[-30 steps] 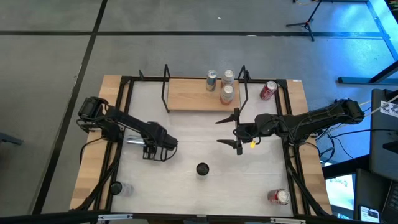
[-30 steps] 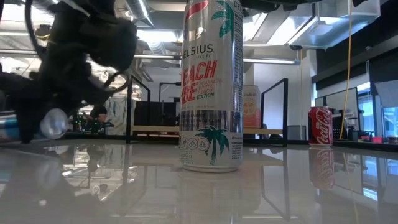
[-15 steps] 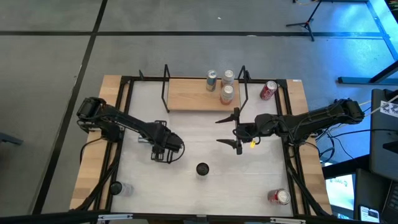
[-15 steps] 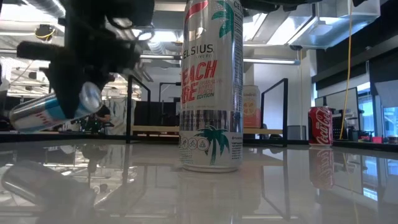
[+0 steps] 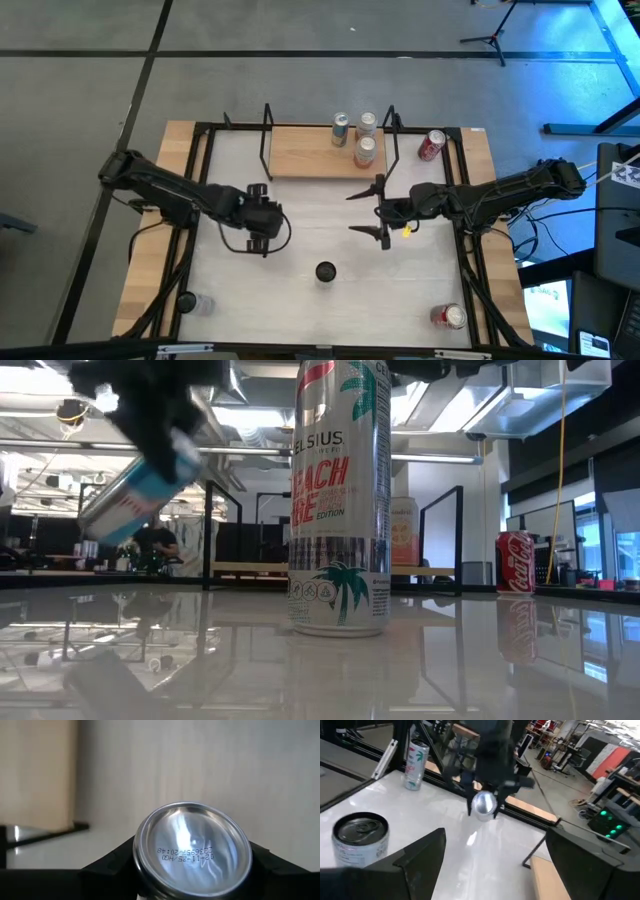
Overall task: Place canned beverage on shelf
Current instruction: Move the blue soda can to the center of the table
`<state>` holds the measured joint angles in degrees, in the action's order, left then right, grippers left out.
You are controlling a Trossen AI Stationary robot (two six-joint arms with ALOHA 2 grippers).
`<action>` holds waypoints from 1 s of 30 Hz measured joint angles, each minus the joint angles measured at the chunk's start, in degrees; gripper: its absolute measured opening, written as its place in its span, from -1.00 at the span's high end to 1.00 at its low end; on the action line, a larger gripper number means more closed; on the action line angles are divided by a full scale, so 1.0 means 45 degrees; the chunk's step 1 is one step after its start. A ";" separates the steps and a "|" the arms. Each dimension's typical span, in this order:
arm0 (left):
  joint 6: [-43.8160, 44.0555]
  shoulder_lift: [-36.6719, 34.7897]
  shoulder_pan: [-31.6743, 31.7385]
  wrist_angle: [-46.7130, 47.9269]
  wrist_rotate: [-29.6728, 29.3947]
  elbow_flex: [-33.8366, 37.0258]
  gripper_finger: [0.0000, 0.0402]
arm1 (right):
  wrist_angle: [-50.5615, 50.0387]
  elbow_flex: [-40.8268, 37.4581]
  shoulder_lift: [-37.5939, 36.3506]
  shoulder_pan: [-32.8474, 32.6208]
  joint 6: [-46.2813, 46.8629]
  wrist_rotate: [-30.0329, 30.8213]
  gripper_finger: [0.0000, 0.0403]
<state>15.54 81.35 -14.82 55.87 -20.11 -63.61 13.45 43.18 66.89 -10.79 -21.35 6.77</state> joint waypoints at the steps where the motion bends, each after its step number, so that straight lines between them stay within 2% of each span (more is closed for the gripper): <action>1: -0.0138 -0.0246 -0.0094 -0.0289 -0.0146 0.0000 -0.05 | -0.0006 0.0000 0.0000 0.0001 0.0062 -0.0074 -0.69; 8: -0.0967 -0.1599 -0.0979 -0.2239 -0.1469 0.0000 -0.05 | 0.0024 0.0000 0.0529 0.0001 0.0654 -0.0516 -0.69; 12: -0.1735 -0.2074 -0.1527 -0.3653 -0.2113 0.0219 -0.05 | 0.0015 0.0000 0.0890 -0.0004 0.0647 -0.0190 -0.69; 20: -0.3882 -0.3305 -0.1816 -0.8997 -0.2336 0.3107 -0.05 | 0.0029 0.0000 0.0947 -0.0004 0.0691 0.0947 -0.69; 23: -0.5035 -0.3679 -0.1772 -1.1905 -0.2269 0.4334 -0.05 | 0.0102 0.0000 0.1153 0.0001 0.1068 0.1352 -0.69; 27: -0.6223 -0.3858 -0.1554 -1.5684 -0.1240 0.5535 -0.05 | 0.0366 -0.0005 0.1775 0.0001 0.1387 0.1816 -0.69; 30: -0.6501 -0.3824 -0.1338 -1.7253 -0.0386 0.5952 -0.05 | 0.1618 -0.0005 0.2494 0.0079 0.1326 0.1820 -0.69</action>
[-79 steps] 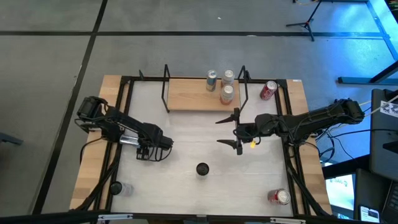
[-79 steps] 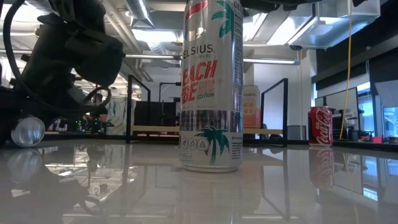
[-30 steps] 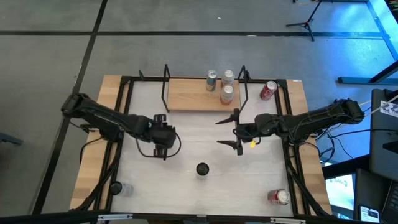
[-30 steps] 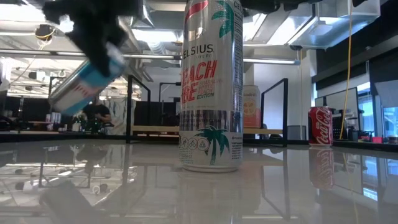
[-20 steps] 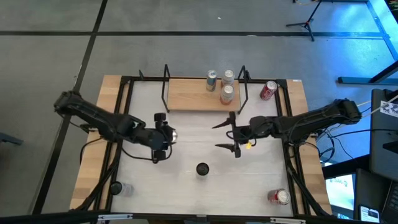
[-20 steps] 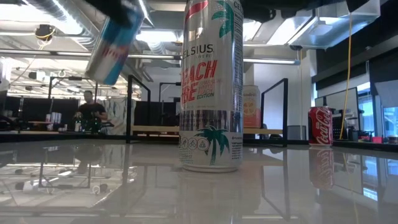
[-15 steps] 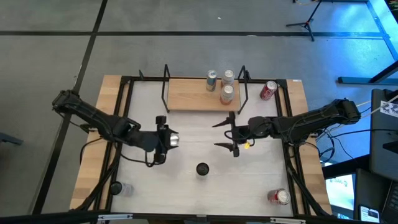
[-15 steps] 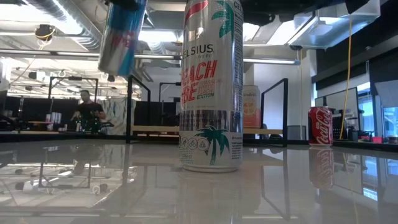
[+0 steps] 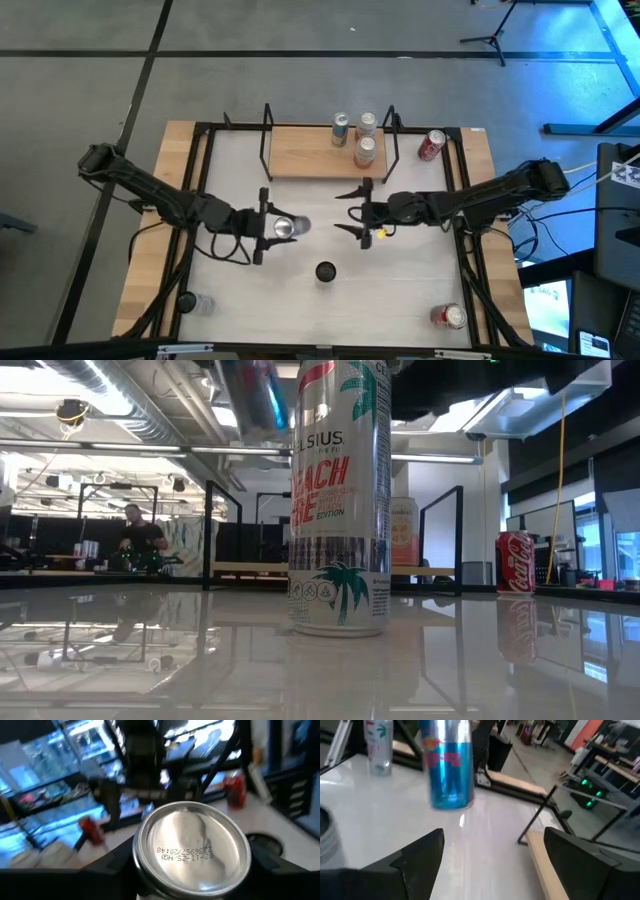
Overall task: Place canned beverage on shelf
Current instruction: Move the blue soda can to the center of the table
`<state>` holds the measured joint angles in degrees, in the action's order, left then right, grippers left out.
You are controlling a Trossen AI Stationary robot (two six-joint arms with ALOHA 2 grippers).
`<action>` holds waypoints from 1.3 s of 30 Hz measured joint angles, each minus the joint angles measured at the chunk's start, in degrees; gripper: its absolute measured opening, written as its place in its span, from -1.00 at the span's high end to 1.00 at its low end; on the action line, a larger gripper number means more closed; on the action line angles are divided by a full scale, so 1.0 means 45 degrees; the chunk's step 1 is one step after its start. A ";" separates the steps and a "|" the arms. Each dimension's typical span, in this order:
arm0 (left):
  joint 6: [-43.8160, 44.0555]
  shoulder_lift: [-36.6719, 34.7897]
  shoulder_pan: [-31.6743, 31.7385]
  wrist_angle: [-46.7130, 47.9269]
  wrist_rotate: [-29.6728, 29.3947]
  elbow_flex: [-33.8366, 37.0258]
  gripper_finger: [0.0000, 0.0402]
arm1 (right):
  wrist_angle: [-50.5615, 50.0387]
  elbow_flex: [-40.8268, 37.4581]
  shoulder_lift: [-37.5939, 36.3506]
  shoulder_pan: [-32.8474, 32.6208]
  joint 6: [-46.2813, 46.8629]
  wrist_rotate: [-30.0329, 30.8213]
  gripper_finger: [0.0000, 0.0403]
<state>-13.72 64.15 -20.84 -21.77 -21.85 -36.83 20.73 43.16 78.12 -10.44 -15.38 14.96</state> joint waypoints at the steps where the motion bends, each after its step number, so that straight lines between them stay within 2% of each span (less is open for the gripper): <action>1: -0.0005 0.0040 0.0089 -0.0296 0.0319 0.0044 -0.05 | 0.0488 0.0000 0.0273 0.0013 -0.0045 0.0000 -0.69; 6: -0.0275 0.0081 0.0393 -0.1423 0.1313 0.0091 -0.05 | 0.2960 0.0000 0.1766 0.0183 -0.0462 -0.0393 -0.69; 11: -0.0888 0.0110 0.0438 -0.2433 0.1475 0.0087 -0.05 | 0.5167 0.0005 0.2764 0.0248 -0.0646 -0.1308 -0.69; 14: -0.1303 0.0110 0.0438 -0.3224 0.1832 0.0086 -0.05 | 0.6174 0.0005 0.3010 0.0248 -0.0646 -0.1393 -0.69; 23: -0.2978 0.0110 0.0443 -0.5353 0.2710 0.0086 -0.05 | 0.9336 0.0005 0.3125 0.0244 -0.0674 -0.3563 -0.69; 28: -0.3635 0.0110 0.0434 -0.6322 0.3139 0.0086 -0.05 | 1.0987 0.0015 0.3120 0.0248 -0.0958 -0.3696 -0.69; 32: -0.4039 0.0110 0.0526 -0.7097 0.3821 0.0086 -0.05 | 1.1244 0.0326 0.3120 0.0311 -0.1029 -0.3930 -0.69; 35: -0.4083 0.0105 0.0690 -0.7282 0.4296 0.0076 -0.05 | 1.0890 0.0860 0.3139 0.0350 -0.1020 -0.4581 -0.69; 39: -0.4042 0.0105 0.1048 -0.7333 0.4812 0.0076 -0.05 | 1.0602 0.1717 0.3713 0.0350 -0.1044 -0.4809 -0.69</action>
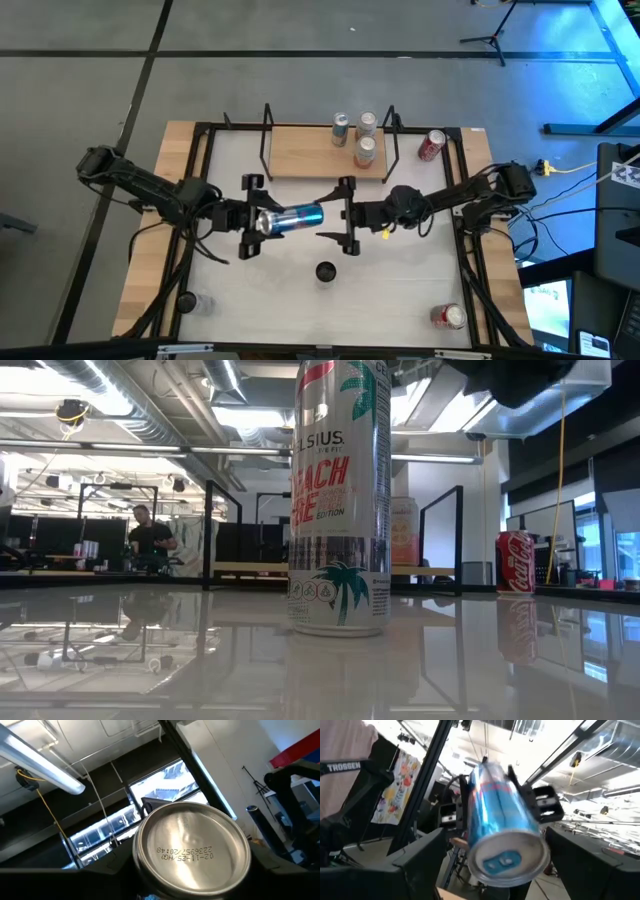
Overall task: Place canned beverage on shelf
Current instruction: Move the blue soda can to the center of the table
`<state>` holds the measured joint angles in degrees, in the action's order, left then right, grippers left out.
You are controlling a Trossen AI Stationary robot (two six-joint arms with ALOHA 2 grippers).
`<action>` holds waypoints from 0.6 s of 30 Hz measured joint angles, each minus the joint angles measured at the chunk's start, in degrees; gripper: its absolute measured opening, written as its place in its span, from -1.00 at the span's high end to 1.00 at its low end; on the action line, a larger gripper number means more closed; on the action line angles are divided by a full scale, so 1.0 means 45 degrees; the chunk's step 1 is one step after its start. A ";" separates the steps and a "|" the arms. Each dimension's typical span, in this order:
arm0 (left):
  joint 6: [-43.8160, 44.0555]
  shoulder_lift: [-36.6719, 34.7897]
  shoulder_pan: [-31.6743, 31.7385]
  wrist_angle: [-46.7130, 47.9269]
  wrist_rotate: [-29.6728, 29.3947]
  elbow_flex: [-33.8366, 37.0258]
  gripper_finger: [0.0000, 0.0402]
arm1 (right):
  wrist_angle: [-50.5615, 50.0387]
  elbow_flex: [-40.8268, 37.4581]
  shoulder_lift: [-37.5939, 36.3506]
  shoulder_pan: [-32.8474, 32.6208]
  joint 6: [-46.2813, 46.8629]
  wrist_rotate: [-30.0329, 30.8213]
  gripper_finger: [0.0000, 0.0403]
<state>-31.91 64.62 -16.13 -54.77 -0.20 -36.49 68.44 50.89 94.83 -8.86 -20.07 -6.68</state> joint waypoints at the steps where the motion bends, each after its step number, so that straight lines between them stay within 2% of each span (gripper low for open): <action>1: 0.0061 0.0000 0.0067 -0.0037 0.0154 0.0000 -0.05 | -0.0174 0.0210 0.0150 0.0038 -0.0058 -0.0009 -0.69; 13: 0.0055 0.0000 0.0143 -0.0146 0.0632 0.0000 -0.05 | 0.0031 0.1498 0.1087 0.0063 -0.0578 -0.0695 -0.68; 18: 0.0055 0.0000 0.0138 -0.0141 0.0683 0.0000 -0.05 | -0.0340 0.1768 0.1083 0.0063 -0.0697 -0.0767 -0.49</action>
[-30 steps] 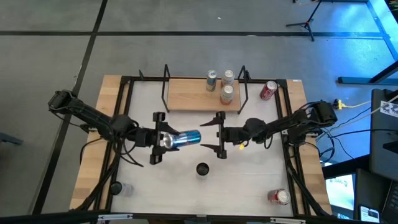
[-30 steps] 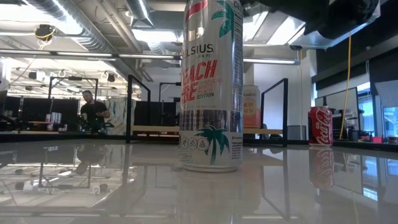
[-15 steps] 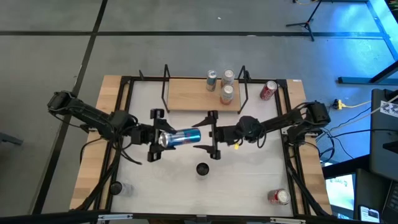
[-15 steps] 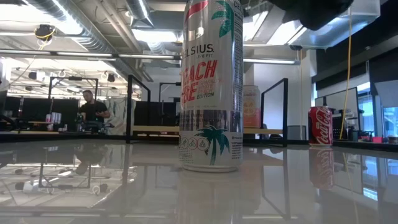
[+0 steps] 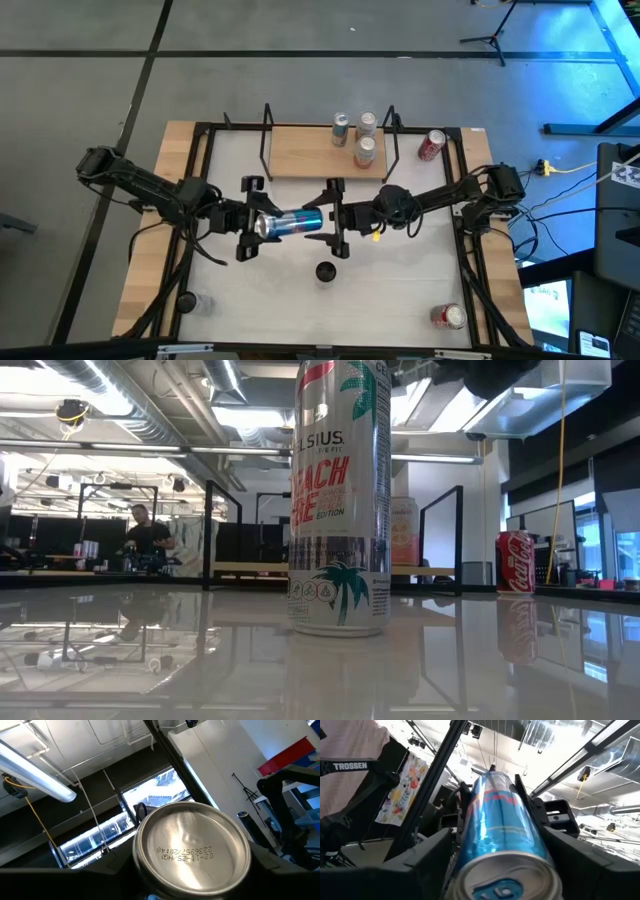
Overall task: Place canned beverage on shelf
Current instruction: Move the blue soda can to the center of the table
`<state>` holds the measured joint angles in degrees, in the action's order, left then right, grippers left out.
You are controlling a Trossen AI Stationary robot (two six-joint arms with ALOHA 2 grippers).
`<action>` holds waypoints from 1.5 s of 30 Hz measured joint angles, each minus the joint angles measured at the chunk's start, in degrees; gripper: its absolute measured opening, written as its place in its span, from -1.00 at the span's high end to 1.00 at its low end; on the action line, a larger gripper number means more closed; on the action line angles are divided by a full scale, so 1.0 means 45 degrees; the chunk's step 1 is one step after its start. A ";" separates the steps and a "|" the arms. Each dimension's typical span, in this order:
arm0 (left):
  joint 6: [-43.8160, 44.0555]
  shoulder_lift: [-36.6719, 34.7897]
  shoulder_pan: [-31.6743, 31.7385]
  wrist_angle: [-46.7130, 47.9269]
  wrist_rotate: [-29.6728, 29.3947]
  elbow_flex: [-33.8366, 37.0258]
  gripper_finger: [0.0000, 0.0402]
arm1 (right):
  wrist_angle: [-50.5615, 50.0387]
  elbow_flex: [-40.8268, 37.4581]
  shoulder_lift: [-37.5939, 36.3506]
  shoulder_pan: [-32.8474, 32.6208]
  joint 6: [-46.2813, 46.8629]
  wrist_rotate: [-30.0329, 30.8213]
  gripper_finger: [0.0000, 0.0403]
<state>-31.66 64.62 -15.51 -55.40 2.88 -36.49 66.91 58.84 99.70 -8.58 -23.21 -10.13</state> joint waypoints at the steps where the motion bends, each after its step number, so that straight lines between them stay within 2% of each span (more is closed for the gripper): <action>1: 0.0001 0.0001 0.0000 -0.0012 0.0017 0.0000 -0.05 | -0.0089 0.0046 0.0000 0.0000 -0.0025 0.0000 -0.42; 6: -0.0022 0.0000 -0.0003 -0.0060 0.0074 0.0000 -0.05 | -0.0217 0.0123 0.0000 0.0000 -0.0444 -0.0005 -0.10; 9: -0.0039 0.0000 -0.0005 -0.0052 0.0101 0.0000 -0.08 | -0.0228 0.0123 0.0000 0.0000 -0.0522 0.0000 -0.10; 13: 0.0040 0.0000 -0.0013 0.0040 -0.0152 0.0000 -0.26 | -0.0309 0.0123 0.0000 0.0000 -0.0612 0.0009 -0.11; 15: 0.0310 -0.0007 -0.0019 0.0102 -0.0790 0.0000 -0.37 | -0.0510 0.0120 -0.0072 0.0000 -0.0673 0.0315 -0.14; 18: 0.0665 -0.0210 -0.0019 0.1015 -0.2579 -0.0005 -0.49 | -0.1801 0.0116 -0.0529 0.0007 -0.0788 0.1035 -0.14; 24: 0.0822 -0.1200 -0.0353 0.4934 -0.6256 -0.0029 -0.56 | -0.6435 0.0113 -0.2156 0.0005 -0.0981 0.3218 -0.11; 28: 0.1894 -0.1844 -0.0601 0.7381 -0.7719 -0.0032 -0.55 | -0.9826 0.0273 -0.3445 -0.0029 -0.0846 0.4934 -0.13; 33: 0.3643 -0.2173 -0.0665 1.0356 -0.9269 -0.0019 -0.55 | -1.5302 0.1840 -0.4028 -0.0003 0.0582 0.6464 -0.11; 38: 0.5322 -0.2172 -0.0665 1.2211 -0.9826 -0.0019 -0.54 | -2.0923 0.4404 -0.3756 0.0005 0.2248 0.7885 -0.12; 41: 0.6028 -0.2123 -0.0665 1.2824 -0.9752 -0.0017 -0.54 | -2.3644 0.5602 -0.3429 0.0167 0.3265 0.7896 -0.12; 45: 0.6634 -0.2119 -0.0665 1.3244 -0.9221 -0.0010 -0.54 | -2.6092 0.6811 -0.3144 0.0734 0.4741 0.7260 -0.11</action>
<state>-1.81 55.09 -18.50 4.20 -38.61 -36.53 -50.50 89.49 85.55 -5.28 -1.88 22.54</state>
